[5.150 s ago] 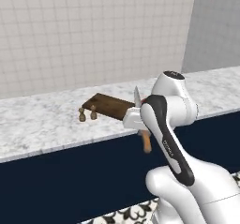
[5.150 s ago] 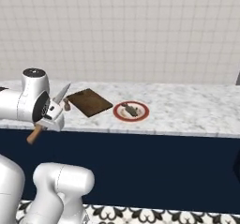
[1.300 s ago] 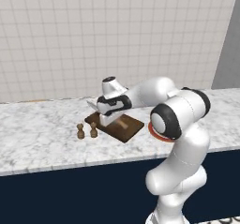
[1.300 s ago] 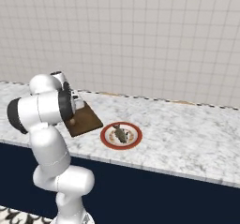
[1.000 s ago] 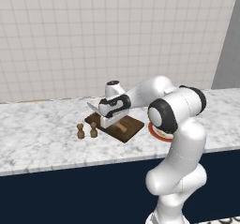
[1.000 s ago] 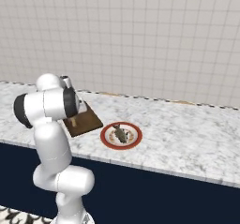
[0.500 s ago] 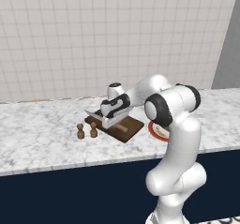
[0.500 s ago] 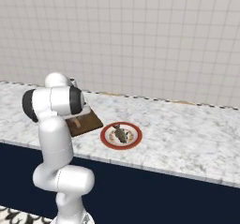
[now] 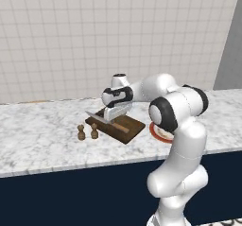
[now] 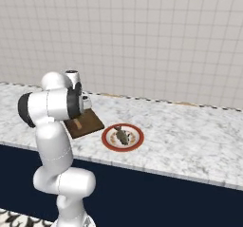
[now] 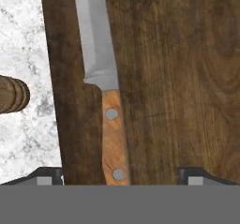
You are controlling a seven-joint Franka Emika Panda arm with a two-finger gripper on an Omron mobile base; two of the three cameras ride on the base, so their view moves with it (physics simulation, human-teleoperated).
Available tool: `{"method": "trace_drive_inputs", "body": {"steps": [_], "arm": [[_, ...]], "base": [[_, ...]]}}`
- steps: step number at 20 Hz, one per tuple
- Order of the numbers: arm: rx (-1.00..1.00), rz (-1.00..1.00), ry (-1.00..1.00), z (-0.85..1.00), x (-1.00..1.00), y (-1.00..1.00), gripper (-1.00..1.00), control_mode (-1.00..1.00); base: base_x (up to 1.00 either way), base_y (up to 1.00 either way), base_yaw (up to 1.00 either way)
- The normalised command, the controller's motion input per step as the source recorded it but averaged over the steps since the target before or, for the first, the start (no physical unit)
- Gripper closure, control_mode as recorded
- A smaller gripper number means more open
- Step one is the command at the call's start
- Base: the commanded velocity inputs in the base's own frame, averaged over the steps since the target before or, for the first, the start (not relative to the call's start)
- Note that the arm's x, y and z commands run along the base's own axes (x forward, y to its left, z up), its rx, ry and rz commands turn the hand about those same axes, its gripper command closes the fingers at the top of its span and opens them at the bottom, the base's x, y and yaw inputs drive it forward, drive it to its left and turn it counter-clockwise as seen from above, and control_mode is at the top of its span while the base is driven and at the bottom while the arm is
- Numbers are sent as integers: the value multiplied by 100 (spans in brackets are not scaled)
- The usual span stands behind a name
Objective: Pick up the knife from the drawer and place it on the cutting board. Then place the meat from the plate to the cutting board.
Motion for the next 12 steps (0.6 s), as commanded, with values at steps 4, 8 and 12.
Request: {"method": "trace_drive_inputs", "body": {"steps": [4,8,12], "arm": [[8,0,9,92,-47,-55,-100,-100],[0,2,16,67,-80,-70,-100,-100],[-4,13,9,20,-99,-94,-100,-100]], "base": [[0,0,0],[0,0,0],[0,0,0]]}}
